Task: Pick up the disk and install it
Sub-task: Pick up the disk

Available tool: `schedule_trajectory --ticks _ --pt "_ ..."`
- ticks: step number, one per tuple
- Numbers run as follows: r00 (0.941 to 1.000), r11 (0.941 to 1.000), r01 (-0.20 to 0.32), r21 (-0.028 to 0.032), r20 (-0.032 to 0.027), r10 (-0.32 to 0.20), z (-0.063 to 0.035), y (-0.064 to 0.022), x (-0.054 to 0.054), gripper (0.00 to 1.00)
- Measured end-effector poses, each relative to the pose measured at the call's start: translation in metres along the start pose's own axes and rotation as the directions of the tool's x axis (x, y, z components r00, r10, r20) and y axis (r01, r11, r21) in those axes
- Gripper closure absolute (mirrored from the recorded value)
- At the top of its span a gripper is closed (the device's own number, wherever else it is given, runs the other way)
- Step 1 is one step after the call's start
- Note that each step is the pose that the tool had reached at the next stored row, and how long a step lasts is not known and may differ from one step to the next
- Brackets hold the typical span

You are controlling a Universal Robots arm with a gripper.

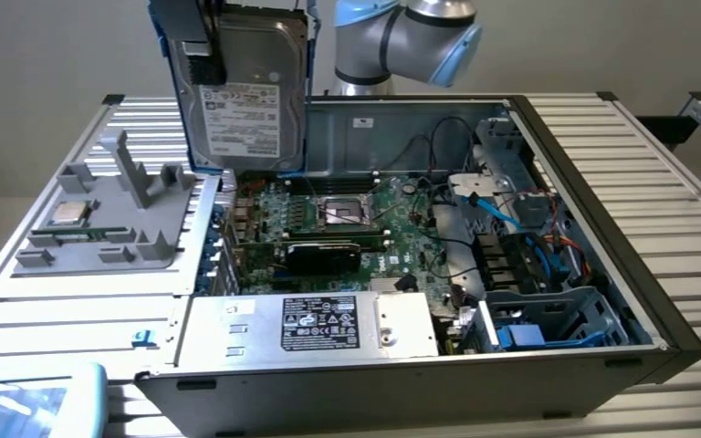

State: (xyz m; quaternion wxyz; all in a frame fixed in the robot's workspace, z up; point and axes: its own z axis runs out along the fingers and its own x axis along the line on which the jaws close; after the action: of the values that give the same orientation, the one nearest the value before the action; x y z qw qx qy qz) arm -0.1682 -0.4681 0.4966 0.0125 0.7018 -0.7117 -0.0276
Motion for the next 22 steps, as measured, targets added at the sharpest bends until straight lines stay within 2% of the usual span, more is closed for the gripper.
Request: schedule_trajectory --ticks 2,6,9,13,22 --pt "1.0000 1.0000 0.000 0.0018 0.0002 0.000 -0.0003 -0.0059 0.002 0.63" --pt "1.0000 1.0000 0.000 0.0096 0.0003 0.000 -0.0011 -0.0167 0.005 0.63" --pt "1.0000 0.9999 0.000 0.0125 0.0002 0.000 -0.0017 -0.0264 0.007 0.63" --pt "1.0000 0.9999 0.000 0.0150 0.0001 0.000 -0.0027 -0.0398 0.011 0.63" --pt "1.0000 0.9999 0.000 0.0173 0.0003 0.000 -0.0043 -0.0642 0.028 0.63"
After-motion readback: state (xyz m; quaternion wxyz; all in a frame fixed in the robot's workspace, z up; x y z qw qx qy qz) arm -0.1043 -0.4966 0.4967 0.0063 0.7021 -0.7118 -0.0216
